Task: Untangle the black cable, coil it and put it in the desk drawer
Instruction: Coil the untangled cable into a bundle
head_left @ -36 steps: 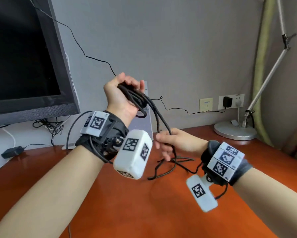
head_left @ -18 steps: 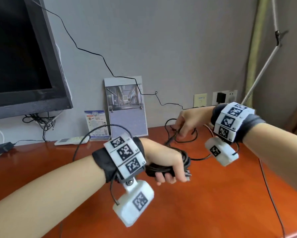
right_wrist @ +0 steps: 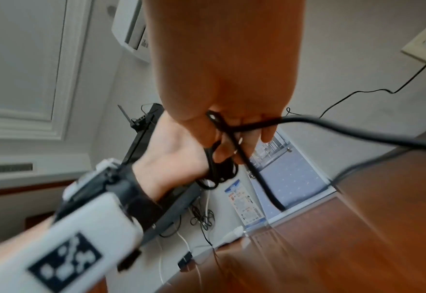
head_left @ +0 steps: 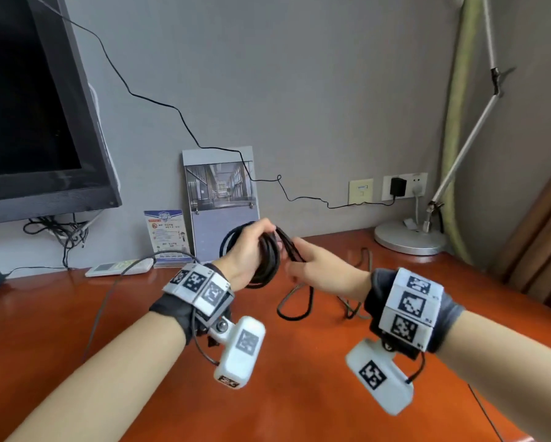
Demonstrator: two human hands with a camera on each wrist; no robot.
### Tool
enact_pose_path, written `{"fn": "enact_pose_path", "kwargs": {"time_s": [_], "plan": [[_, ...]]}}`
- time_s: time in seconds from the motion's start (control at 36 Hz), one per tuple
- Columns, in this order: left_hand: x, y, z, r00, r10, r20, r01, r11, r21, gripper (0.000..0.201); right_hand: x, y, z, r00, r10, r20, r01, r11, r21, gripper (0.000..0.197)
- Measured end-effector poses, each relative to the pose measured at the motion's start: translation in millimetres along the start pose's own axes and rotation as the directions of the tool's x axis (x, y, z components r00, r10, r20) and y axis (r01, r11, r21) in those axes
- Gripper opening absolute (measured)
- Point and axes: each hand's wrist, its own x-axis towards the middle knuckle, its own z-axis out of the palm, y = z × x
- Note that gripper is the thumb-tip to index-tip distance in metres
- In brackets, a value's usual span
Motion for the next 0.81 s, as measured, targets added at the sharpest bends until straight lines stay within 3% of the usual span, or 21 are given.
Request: {"fn": "enact_pose_path", "kwargs": {"time_s": [0.06, 0.11, 0.14, 0.19, 0.25, 0.33, 0.39, 0.44, 0.5, 0.56, 0.58, 0.64, 0.67, 0.72, 0.78, 0.81], "plan": [[2, 2, 2, 0.998, 0.020, -0.052, -0.021, 1.000, -0.018, 0.040, -2, 5, 5, 0.999, -0.034, 0.023, 0.033, 0.998, 0.053, 0.016], [5, 6, 3, 0.979, 0.062, -0.194, -0.072, 0.996, -0.044, 0.021, -6, 10, 8, 0.993, -0.061, 0.103, 0.055, 0.996, 0.063, 0.021], [7, 9, 3, 0.967, 0.074, -0.244, -0.103, 0.989, -0.109, 0.013, -9, 13, 9, 0.985, -0.056, 0.164, 0.043, 0.996, 0.082, 0.023], [10, 17, 1, 0.964, 0.068, -0.257, -0.149, 0.939, -0.310, 0.021, -17, 18, 11, 0.958, -0.030, 0.284, 0.001, 0.995, 0.101, 0.022], [9, 28, 1, 0.974, 0.110, -0.200, -0.197, 0.847, -0.493, 0.030, -22, 23, 13, 0.924, 0.006, 0.382, -0.029, 0.998, 0.054, 0.021], [-5, 45, 6, 0.974, 0.216, -0.069, -0.209, 0.744, -0.635, 0.026, -23, 36, 11, 0.865, 0.117, 0.488, -0.058, 0.989, -0.134, 0.025], [-13, 54, 8, 0.960, 0.274, 0.065, -0.160, 0.719, -0.677, 0.015, -20, 43, 3, 0.841, 0.214, 0.497, -0.071, 0.954, -0.291, 0.024], [-21, 58, 7, 0.910, 0.275, 0.311, 0.002, 0.746, -0.666, 0.008, -16, 46, -6, 0.835, 0.253, 0.489, -0.088, 0.938, -0.335, 0.023], [-29, 59, 10, 0.748, 0.251, 0.614, 0.221, 0.779, -0.587, 0.014, -9, 47, -18, 0.872, 0.231, 0.432, -0.090, 0.943, -0.321, 0.023], [-36, 56, 12, 0.566, 0.174, 0.806, 0.336, 0.844, -0.418, 0.017, -1, 47, -31, 0.914, 0.212, 0.347, -0.090, 0.938, -0.336, 0.016], [-39, 52, 14, 0.459, 0.098, 0.883, 0.383, 0.875, -0.296, 0.018, 2, 44, -36, 0.934, 0.197, 0.299, -0.086, 0.934, -0.347, 0.007], [-41, 40, 19, 0.251, -0.098, 0.963, 0.424, 0.905, -0.019, 0.020, 7, 38, -48, 0.962, 0.152, 0.227, -0.069, 0.938, -0.339, 0.006], [-43, 35, 21, 0.193, -0.220, 0.956, 0.400, 0.908, 0.128, 0.022, 9, 32, -56, 0.966, 0.131, 0.225, -0.051, 0.943, -0.329, 0.013], [-46, 26, 23, 0.171, -0.501, 0.848, 0.300, 0.846, 0.440, 0.022, 9, 14, -68, 0.963, 0.119, 0.241, -0.026, 0.933, -0.359, 0.024], [-51, 17, 28, 0.257, -0.741, 0.620, 0.204, 0.669, 0.715, 0.009, 7, 2, -77, 0.959, 0.115, 0.257, 0.000, 0.914, -0.406, 0.018], [-52, 13, 29, 0.334, -0.797, 0.503, 0.161, 0.574, 0.803, 0.013, 5, -2, -81, 0.958, 0.106, 0.268, 0.019, 0.905, -0.425, 0.013]]}}
